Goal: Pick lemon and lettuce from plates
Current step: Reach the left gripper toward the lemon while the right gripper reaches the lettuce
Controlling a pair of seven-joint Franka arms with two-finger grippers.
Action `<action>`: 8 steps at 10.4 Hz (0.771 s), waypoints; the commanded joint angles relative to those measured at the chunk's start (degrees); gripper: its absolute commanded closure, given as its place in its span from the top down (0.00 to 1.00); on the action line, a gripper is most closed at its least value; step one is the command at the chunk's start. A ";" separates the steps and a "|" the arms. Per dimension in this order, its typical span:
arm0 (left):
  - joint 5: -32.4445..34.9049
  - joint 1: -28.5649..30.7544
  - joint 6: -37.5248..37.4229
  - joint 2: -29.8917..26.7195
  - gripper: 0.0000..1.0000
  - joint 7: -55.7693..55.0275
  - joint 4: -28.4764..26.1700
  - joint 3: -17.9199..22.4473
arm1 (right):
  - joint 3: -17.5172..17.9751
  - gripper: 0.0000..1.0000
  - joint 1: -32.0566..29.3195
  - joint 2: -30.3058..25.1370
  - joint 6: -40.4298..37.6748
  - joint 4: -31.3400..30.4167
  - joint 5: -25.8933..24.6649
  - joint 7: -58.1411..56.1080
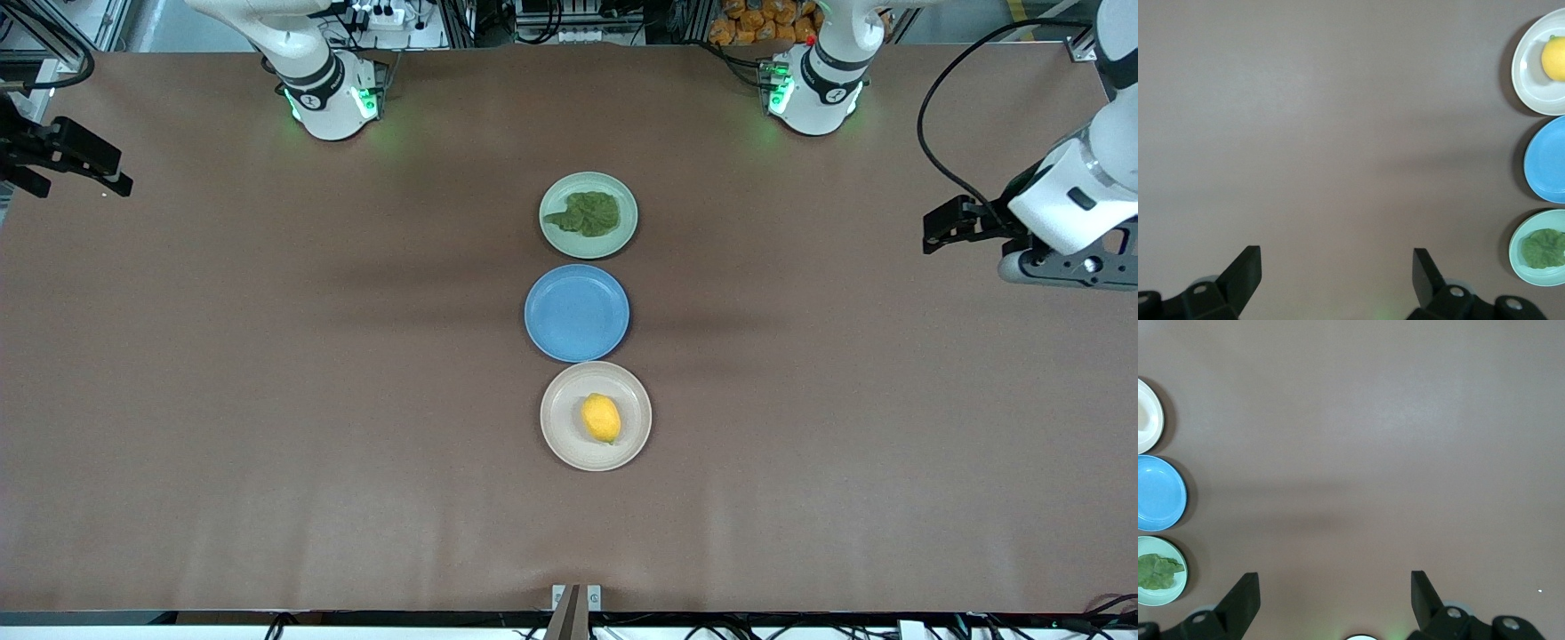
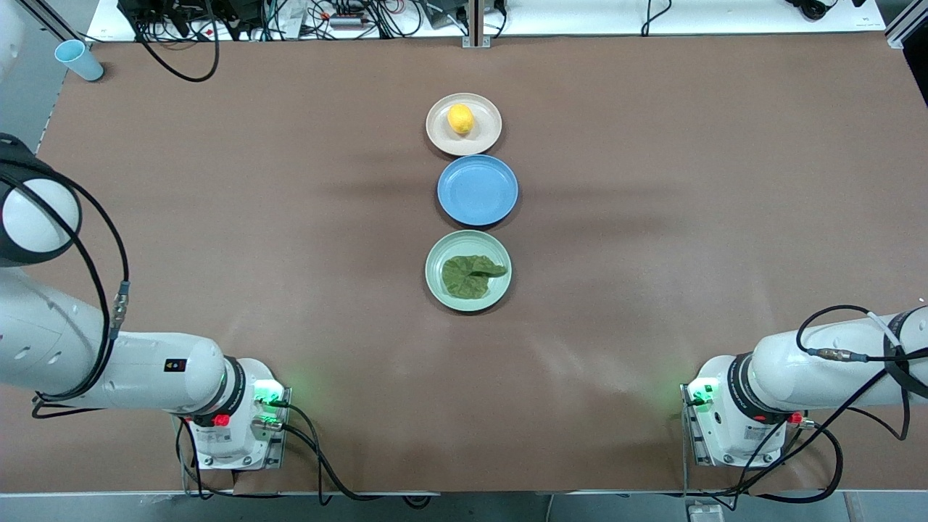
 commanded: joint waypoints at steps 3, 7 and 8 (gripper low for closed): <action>-2.30 -3.77 4.07 5.12 1.00 0.99 1.18 0.17 | 0.84 1.00 0.64 0.32 -0.71 0.81 -0.22 2.38; -3.53 -7.03 9.96 10.21 1.00 0.81 1.18 0.08 | 0.84 1.00 6.00 0.75 -0.63 0.81 -0.22 11.69; -3.88 -8.08 12.15 11.45 1.00 0.64 1.18 0.08 | 0.84 1.00 7.93 1.02 -0.63 0.81 -0.39 14.24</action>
